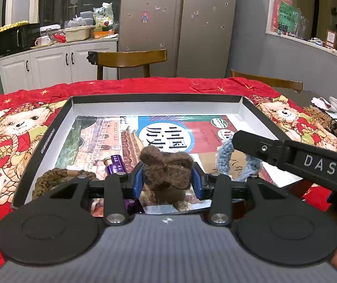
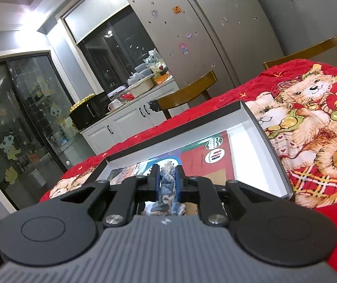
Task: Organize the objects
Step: 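Lower both items into the box and open both tools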
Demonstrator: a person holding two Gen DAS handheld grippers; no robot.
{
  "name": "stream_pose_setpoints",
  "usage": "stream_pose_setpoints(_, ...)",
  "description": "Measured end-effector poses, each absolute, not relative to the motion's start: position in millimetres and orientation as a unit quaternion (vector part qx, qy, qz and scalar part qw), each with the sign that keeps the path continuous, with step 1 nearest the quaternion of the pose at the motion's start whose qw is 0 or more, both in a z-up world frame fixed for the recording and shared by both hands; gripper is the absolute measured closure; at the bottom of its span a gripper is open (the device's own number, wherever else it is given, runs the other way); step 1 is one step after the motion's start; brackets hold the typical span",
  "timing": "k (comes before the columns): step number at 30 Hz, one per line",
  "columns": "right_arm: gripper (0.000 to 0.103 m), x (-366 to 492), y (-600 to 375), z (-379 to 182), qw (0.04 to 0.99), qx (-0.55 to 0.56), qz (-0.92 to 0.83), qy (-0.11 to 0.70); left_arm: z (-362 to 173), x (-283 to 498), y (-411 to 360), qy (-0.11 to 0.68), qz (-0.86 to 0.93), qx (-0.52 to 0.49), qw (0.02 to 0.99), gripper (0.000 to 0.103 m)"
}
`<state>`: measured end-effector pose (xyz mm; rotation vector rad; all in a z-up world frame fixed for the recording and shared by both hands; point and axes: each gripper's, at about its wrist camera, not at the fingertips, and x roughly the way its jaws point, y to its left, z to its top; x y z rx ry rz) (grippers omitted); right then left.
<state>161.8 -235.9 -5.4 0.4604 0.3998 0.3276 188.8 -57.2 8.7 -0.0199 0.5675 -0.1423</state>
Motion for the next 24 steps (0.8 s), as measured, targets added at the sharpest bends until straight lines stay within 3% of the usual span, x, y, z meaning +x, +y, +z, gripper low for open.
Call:
stream_pose_setpoints(15,0.082,161.6,-232.5,-4.0,0.940,0.216,0.167,0.205,1.8,194.6,-52.5,0.298,-0.080,-0.028,0.951,0.052)
stream_pose_setpoints(16,0.077,161.5,-232.7,-3.8,0.939,0.219,0.168,0.205,1.7,195.4,-50.7,0.300,-0.082,-0.035,0.950,0.048)
stream_pose_setpoints(17,0.063,161.0,-233.2,-3.8,0.938,0.222,0.170,0.204,1.7,195.8,-49.6,0.301,-0.083,-0.040,0.949,0.046)
stream_pose_setpoints(19,0.054,158.5,-233.5,-3.0,0.937,0.228,0.175,0.199,2.2,195.9,-48.0,0.302,-0.084,-0.048,0.948,0.044)
stream_pose_setpoints(21,0.037,156.3,-233.7,-1.0,0.937,0.229,0.178,0.195,3.1,195.3,-47.2,0.299,-0.085,-0.049,0.949,0.040)
stream_pose_setpoints(24,0.027,153.5,-236.3,3.3,0.935,0.238,0.181,0.191,7.3,193.3,-44.8,0.298,-0.084,-0.061,0.949,0.033)
